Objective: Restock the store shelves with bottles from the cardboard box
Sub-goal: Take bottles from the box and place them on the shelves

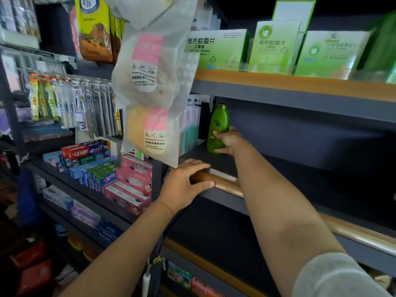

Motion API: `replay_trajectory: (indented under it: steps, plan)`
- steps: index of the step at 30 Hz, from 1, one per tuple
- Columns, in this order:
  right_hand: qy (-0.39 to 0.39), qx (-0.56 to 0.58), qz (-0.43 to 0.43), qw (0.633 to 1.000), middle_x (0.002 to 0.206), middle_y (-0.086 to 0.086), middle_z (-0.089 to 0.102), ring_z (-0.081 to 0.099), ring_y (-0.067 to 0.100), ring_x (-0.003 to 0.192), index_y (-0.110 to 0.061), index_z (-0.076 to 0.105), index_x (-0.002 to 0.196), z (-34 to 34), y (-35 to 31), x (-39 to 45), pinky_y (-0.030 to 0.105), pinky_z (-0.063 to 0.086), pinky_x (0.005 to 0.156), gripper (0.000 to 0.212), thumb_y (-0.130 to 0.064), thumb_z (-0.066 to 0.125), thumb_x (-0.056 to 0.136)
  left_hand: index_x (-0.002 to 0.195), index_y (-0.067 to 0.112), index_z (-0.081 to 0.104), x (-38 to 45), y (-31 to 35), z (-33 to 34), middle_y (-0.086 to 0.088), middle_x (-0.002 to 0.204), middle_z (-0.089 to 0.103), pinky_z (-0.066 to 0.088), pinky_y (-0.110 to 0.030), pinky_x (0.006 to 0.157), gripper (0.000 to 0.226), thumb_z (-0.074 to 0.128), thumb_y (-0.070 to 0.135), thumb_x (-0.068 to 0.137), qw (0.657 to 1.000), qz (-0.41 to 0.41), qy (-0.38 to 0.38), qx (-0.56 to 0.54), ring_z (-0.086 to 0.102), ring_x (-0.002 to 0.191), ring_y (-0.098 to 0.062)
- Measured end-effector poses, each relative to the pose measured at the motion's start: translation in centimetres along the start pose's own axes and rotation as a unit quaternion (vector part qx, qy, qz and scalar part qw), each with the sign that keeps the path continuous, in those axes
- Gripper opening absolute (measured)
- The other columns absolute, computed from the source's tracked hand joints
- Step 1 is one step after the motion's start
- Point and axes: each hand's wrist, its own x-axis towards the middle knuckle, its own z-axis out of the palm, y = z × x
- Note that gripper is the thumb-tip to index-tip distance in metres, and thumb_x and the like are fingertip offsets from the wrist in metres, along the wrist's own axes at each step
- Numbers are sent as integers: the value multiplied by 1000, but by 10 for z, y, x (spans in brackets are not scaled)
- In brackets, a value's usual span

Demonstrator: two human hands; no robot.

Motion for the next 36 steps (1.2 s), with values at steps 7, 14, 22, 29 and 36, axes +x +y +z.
replay_trajectory:
  steps: [7, 14, 22, 29, 36]
  plan:
    - [104, 14, -85, 991, 148, 7, 42, 54, 23, 120, -15, 29, 148, -14, -16, -55, 38, 59, 83, 78, -27, 75, 87, 129, 20, 67, -4, 3, 1, 10, 129, 57, 32, -23, 113, 51, 82, 31, 81, 1000, -11, 9, -11, 48, 130, -9]
    - [-115, 152, -175, 966, 71, 9, 63, 61, 20, 61, -7, 64, 91, 1, 20, -195, 28, 49, 51, 12, -14, 56, 98, 133, 14, 64, -32, 11, -16, -3, 143, 56, 27, -32, 119, 40, 61, 11, 93, 995, 45, 68, 53, 41, 138, -15]
    - [-255, 35, 40, 966, 64, 7, 63, 58, 18, 52, -9, 63, 82, 157, 202, -221, 27, 50, 49, 21, -13, 54, 100, 84, 38, 65, -247, -142, -43, -1, 83, 73, 58, -46, 78, 23, 61, 17, 93, 912, -403, 80, -3, 69, 80, -23]
    - [-312, -114, 346, 878, 74, 9, 61, 61, 19, 61, -8, 60, 91, 296, 413, -243, 32, 51, 65, 15, -12, 50, 101, 108, 5, 73, -465, -235, -75, -20, 122, 66, 49, -44, 93, 40, 50, 32, 91, 778, -607, 44, 154, 61, 112, -38]
    - [-292, -255, 465, 796, 113, 24, 65, 66, 37, 100, -1, 58, 122, 378, 529, -262, 47, 57, 83, 26, -12, 50, 100, 157, 17, 23, -539, -287, -70, -17, 167, 0, 30, -58, 117, 78, 57, 40, 90, 719, -665, 114, 168, 14, 152, -36]
